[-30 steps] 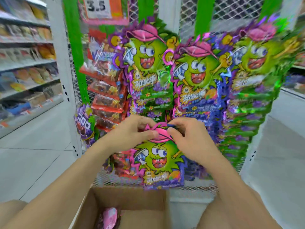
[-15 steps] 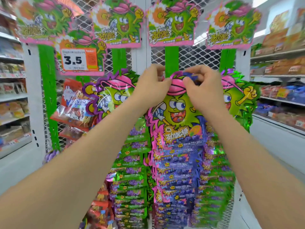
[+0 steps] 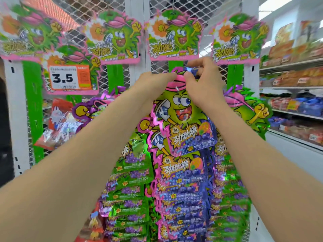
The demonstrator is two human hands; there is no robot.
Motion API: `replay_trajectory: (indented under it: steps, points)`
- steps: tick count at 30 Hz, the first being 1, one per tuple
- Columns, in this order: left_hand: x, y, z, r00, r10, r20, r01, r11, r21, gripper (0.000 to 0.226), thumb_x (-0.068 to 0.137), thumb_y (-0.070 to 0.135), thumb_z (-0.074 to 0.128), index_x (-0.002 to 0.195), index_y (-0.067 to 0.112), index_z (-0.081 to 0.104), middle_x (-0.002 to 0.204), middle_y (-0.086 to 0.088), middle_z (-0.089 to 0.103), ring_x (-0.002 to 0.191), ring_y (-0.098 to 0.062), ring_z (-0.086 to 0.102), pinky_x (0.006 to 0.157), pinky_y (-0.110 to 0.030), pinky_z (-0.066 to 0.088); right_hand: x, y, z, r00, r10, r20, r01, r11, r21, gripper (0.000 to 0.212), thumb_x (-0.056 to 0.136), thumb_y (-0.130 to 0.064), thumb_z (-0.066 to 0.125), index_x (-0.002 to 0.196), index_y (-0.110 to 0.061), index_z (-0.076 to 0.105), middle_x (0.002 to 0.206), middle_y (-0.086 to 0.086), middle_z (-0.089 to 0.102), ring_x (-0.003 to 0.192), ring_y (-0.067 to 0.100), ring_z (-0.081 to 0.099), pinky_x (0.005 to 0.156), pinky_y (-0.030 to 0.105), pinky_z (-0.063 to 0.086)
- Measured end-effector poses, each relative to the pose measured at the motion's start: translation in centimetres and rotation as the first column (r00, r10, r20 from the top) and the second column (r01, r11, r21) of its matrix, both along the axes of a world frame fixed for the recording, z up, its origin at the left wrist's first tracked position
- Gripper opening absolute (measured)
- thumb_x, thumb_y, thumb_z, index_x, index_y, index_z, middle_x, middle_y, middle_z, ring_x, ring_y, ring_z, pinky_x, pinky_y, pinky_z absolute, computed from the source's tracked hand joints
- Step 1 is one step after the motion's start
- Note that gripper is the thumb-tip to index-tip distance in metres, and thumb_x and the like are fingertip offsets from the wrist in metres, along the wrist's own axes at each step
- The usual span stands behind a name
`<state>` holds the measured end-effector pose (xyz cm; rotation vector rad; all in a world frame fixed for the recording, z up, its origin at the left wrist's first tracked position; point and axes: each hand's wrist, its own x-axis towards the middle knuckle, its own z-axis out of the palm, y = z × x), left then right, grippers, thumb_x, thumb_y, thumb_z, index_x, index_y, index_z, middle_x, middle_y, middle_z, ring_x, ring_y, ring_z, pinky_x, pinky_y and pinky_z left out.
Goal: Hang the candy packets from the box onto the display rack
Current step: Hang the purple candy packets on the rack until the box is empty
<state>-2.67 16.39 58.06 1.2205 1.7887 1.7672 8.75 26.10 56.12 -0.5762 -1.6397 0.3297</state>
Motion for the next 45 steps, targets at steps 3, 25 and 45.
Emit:
replay_trajectory:
  steps: [3,25,45]
  points:
    - [0.2,0.0,-0.1,0.999,-0.001,0.045,0.0,1.0,0.016,0.072,0.087,0.05,0.083,0.144,0.014,0.058,0.138,-0.002,0.06,0.13,-0.028,0.056,0.113,-0.051,0.047,0.2,0.0,-0.2,0.999,-0.044,0.006,0.044,0.999,-0.02,0.016,0.095,-0.028,0.062,0.108,-0.035,0.056,0.096,-0.011,0.07,0.094,0.011,0.065,0.104,0.05,0.045]
    - [-0.8,0.3,-0.2,0.996,-0.053,0.069,0.051,0.998,0.025,0.096,0.051,0.065,0.092,0.132,0.018,0.068,0.135,-0.008,0.069,0.124,-0.034,0.066,0.105,-0.058,0.053,0.7,-2.3,-0.2,0.998,-0.03,0.064,0.026,0.997,0.077,0.021,0.082,-0.019,0.052,0.101,-0.025,0.046,0.075,-0.014,0.052,0.077,0.018,0.055,0.095,0.056,0.047]
    - [-3.3,-5.8,-14.7,0.161,0.53,-0.832,0.032,0.84,0.542,0.02,0.088,0.009,0.076,0.108,0.011,0.077,0.116,-0.009,0.07,0.111,-0.036,0.061,0.094,-0.049,0.048,0.7,-7.9,-15.5,0.971,0.056,0.232,-0.133,0.935,0.329,0.017,0.077,0.0,0.064,0.089,-0.01,0.069,0.087,0.001,0.067,0.085,0.022,0.061,0.079,0.033,0.049]
